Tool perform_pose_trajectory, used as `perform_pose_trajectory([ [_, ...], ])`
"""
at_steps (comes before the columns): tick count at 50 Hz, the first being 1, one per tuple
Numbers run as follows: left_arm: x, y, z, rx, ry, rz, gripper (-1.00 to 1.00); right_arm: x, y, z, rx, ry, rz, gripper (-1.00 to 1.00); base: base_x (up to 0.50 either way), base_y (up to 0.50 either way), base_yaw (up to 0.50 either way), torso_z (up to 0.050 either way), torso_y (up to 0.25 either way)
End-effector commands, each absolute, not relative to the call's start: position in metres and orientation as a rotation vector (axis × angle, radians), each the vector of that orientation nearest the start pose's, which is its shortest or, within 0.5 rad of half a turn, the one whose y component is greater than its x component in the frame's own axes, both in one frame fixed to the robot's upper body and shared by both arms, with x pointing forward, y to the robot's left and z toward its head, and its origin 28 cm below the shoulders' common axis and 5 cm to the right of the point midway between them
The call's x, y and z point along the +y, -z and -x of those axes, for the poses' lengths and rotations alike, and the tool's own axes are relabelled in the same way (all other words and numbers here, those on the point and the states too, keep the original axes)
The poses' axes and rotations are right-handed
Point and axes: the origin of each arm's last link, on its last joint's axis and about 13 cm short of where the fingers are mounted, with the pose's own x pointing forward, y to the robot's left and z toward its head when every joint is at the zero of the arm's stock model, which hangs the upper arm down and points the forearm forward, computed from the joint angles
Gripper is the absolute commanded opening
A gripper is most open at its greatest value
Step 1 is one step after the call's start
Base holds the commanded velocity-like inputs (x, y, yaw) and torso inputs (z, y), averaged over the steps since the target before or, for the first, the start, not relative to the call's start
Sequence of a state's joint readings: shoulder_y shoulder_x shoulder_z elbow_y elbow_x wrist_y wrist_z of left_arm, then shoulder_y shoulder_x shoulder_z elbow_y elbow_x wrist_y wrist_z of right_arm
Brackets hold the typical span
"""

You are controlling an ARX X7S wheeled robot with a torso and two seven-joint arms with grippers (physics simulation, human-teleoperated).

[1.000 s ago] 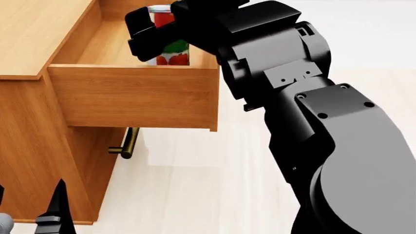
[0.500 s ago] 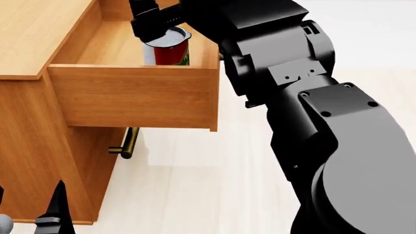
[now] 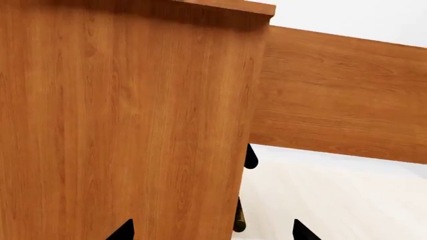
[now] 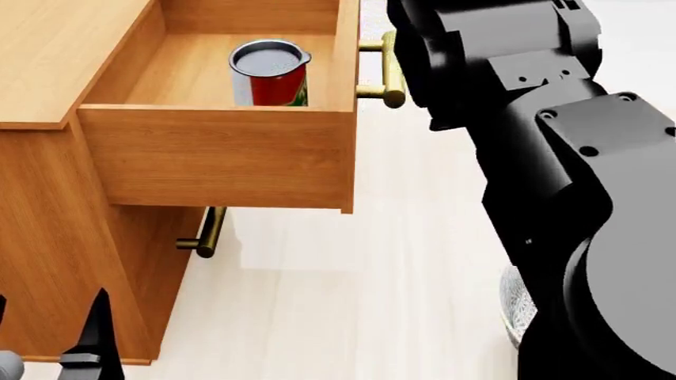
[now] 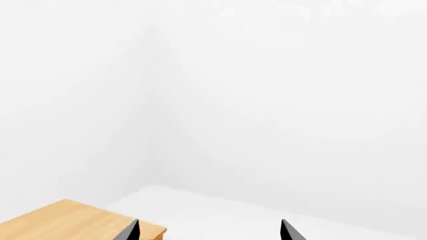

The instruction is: Put the ketchup in the top drawer of the cabinet.

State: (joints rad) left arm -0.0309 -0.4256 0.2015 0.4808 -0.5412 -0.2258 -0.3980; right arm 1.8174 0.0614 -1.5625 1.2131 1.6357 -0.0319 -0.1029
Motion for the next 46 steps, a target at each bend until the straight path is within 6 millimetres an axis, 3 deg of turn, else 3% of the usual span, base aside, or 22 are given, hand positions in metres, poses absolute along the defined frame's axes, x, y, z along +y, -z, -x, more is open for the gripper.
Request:
perform_pose_trajectory([
  [1,0.223,-0.108,-0.197,-0.154,0.037,0.102,1.00,-0.078,-0.381,-0.400,-0.397,-0.358,-0.047,1.00,0.00,0.00,0.00,0.000,0.000],
  [16,0.220,-0.117,-0.194,-0.194,0.043,0.070,1.00,-0.108,-0.373,-0.331,-0.491,-0.315,-0.063,1.00,0.00,0.00,0.00,0.000,0.000],
  [26,0.218,-0.124,-0.189,-0.217,0.068,0.064,1.00,-0.121,-0.349,-0.288,-0.511,-0.279,-0.106,1.00,0.00,0.00,0.00,0.000,0.000],
  [46,0.216,-0.136,-0.175,-0.263,0.090,0.059,1.00,-0.129,-0.299,-0.234,-0.571,-0.172,-0.045,1.00,0.00,0.00,0.00,0.000,0.000],
])
